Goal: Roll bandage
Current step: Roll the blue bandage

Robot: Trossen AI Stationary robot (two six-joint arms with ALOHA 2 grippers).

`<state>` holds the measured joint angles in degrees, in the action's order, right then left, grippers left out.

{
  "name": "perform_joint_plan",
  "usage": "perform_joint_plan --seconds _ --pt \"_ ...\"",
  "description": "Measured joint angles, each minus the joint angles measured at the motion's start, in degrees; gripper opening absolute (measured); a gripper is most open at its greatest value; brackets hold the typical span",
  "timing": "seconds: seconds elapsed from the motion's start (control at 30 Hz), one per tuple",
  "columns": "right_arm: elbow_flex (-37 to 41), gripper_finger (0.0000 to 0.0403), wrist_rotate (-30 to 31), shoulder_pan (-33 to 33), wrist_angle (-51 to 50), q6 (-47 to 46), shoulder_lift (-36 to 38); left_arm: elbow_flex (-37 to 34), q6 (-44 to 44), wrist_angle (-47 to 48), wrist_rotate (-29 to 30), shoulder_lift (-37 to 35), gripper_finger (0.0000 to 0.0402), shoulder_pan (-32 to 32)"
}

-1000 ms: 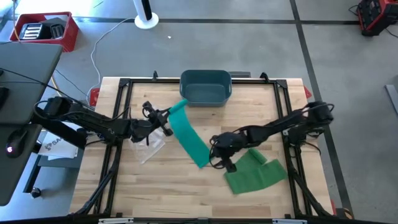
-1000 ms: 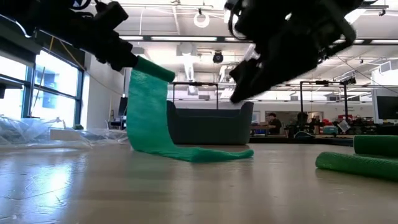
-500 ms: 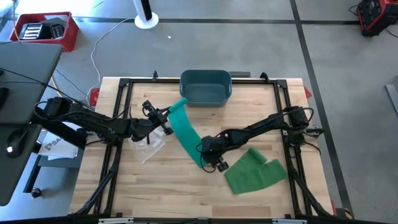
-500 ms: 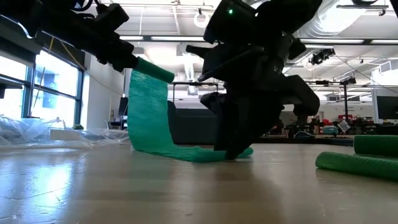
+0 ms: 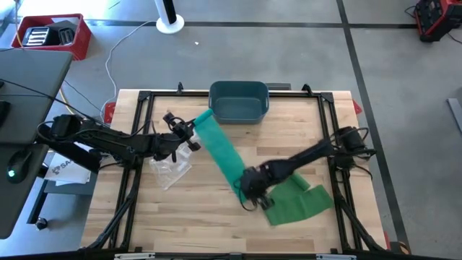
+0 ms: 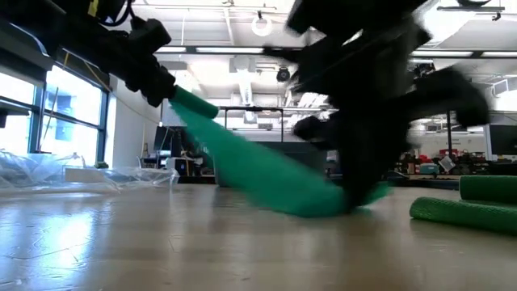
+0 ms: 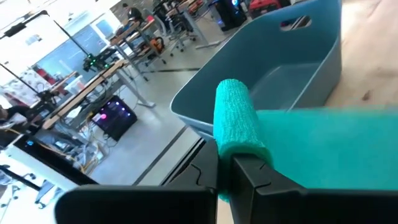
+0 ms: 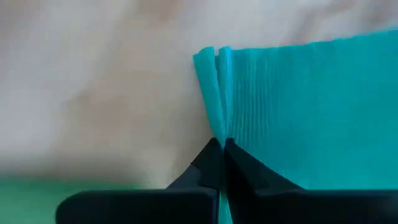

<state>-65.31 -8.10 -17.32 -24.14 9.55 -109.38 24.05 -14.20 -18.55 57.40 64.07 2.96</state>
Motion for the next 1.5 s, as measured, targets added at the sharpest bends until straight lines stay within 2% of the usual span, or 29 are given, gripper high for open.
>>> perform_joint_plan --seconds 0.1,0.27,0.47,0.63,0.87,0.97,1.2,1.4,1.5 --pt "0.01 0.0002 4.38 -3.9 -2.95 -4.89 4.41 0.0 -1.81 0.6 -1.48 0.0 0.0004 -0.81" --pt "-0.08 0.0001 15.32 -9.32 -8.32 -11.6 12.37 0.0 -4.95 0.77 -4.75 0.0 0.0003 -2.0" --pt "-0.97 0.0 28.01 -15.84 -8.1 -17.14 22.46 0.0 -6.19 0.81 -9.68 0.0 0.0002 -3.1" --pt "-8.83 0.0 41.87 -21.74 -8.9 -13.57 26.09 0.01 -5.52 2.65 -13.95 0.0 0.0001 -3.34" --pt "-24.16 0.0 61.06 -23.96 -22.15 -11.08 26.14 0.0 -0.28 7.29 -24.0 0.0 0.0001 -2.7" --pt "-28.49 0.0 64.78 -23.28 -25.28 -9.22 26.03 0.0 0.65 8.25 -25.68 0.0 0.0001 -1.34" --pt "-37.07 0.0 68.92 -18.52 -25.52 0.25 26.07 0.02 3.72 8.42 -30.97 1.99 0.0001 1.43" --pt "-45.49 0.0 68.92 -12.59 -25.92 8.34 26.07 0.04 6.74 7.71 -33.94 7.04 0.0001 4.38" --pt "-49.18 0.0 67.56 -8.82 -26.62 11.24 26.07 0.04 8.17 4.11 -34.71 9.3 0.0001 6.48"
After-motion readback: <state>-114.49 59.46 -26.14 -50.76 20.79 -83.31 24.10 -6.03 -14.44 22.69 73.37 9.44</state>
